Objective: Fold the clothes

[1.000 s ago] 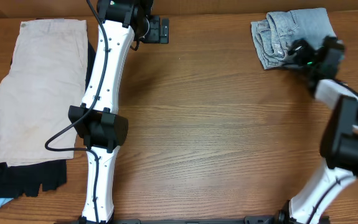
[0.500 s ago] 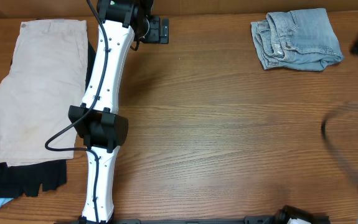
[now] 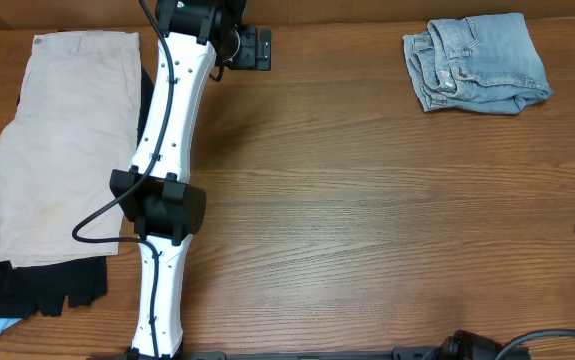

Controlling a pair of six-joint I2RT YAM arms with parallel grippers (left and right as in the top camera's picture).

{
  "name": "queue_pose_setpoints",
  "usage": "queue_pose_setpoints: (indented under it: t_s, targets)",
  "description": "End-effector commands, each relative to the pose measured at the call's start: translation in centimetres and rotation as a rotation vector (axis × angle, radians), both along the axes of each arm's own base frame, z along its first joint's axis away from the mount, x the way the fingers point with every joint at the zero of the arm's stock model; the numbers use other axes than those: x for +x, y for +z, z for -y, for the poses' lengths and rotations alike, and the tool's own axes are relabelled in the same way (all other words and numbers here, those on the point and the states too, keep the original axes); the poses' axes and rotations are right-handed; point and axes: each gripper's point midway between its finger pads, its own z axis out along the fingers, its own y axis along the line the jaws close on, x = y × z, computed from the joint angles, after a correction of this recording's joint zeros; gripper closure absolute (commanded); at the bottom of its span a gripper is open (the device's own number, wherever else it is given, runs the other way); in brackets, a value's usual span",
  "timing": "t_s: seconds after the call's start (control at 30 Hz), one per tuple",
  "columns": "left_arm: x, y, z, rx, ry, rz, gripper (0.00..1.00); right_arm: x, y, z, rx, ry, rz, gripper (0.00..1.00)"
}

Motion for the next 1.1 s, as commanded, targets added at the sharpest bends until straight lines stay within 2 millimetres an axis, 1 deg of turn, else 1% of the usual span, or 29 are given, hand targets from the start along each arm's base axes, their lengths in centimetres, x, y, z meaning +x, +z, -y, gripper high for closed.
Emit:
queue_pose_setpoints:
  t_s: [0.0, 0.07, 0.1, 0.27, 0.4, 0.47, 0.53, 0.6, 0.63, 0.67, 0.7, 0.73, 0.8, 0.87, 0.9, 1.07]
  targets:
    - [0.4, -0.3, 0.0, 0.006, -0.012, 0.006, 0.0, 1.3, -1.4, 0.3, 0.01, 0.004, -0.058, 0.0]
    - [0.4, -0.3, 0.0, 0.006, -0.012, 0.006, 0.0, 1.5, -1.2, 0.2, 0.0, 0.016, -0.035, 0.0]
    - [0.4, -0.3, 0.0, 0.006, -0.012, 0.006, 0.0, 1.8, -1.5, -0.1, 0.001, 0.037, -0.04, 0.0]
    - [0.4, -0.3, 0.0, 0.006, -0.012, 0.006, 0.0, 4.1, -5.2, -1.0, 0.019, 0.126, -0.087, 0.0]
    - [0.4, -0.3, 0.0, 0.006, -0.012, 0.006, 0.0, 4.9, -8.4, -1.2, 0.025, 0.147, -0.049, 0.0]
    - [0.4, -0.3, 0.0, 0.006, -0.012, 0.006, 0.0, 5.2, -10.4, -0.9, 0.043, 0.129, -0.022, 0.0]
    - [0.4, -0.3, 0.0, 0.006, -0.012, 0.006, 0.0, 5.5, -12.8, -0.2, 0.07, 0.096, -0.012, 0.0]
    - [0.4, -0.3, 0.0, 0.006, -0.012, 0.006, 0.0, 6.0, -15.4, 0.5, 0.099, 0.058, -0.021, 0.0]
    - [0.4, -0.3, 0.0, 0.006, -0.012, 0.006, 0.0, 6.3, -17.6, 1.1, 0.119, 0.029, -0.037, 0.0]
    - [0.4, -0.3, 0.0, 0.006, -0.012, 0.006, 0.0, 6.5, -19.1, 1.5, 0.134, 0.007, -0.056, 0.0]
    - [0.4, -0.3, 0.0, 0.006, -0.012, 0.006, 0.0, 6.7, -20.3, 1.8, 0.146, -0.01, -0.07, 0.0]
    - [0.4, -0.3, 0.0, 0.006, -0.012, 0.006, 0.0, 6.9, -21.9, 2.2, 0.161, -0.036, -0.088, 0.0]
    - [0.4, -0.3, 0.0, 0.006, -0.012, 0.006, 0.0, 7.1, -24.1, 2.8, 0.178, -0.071, -0.114, 0.0]
    - [0.4, -0.3, 0.0, 0.006, -0.012, 0.006, 0.0, 7.4, -26.6, 2.6, 0.124, -0.091, -0.152, 0.0]
    - [0.4, -0.3, 0.0, 0.006, -0.012, 0.006, 0.0, 7.9, -29.1, 1.6, 0.021, -0.078, -0.195, 0.0]
    - [0.4, -0.3, 0.0, 0.006, -0.012, 0.006, 0.0, 8.5, -32.6, 0.2, -0.022, -0.011, -0.237, 0.0]
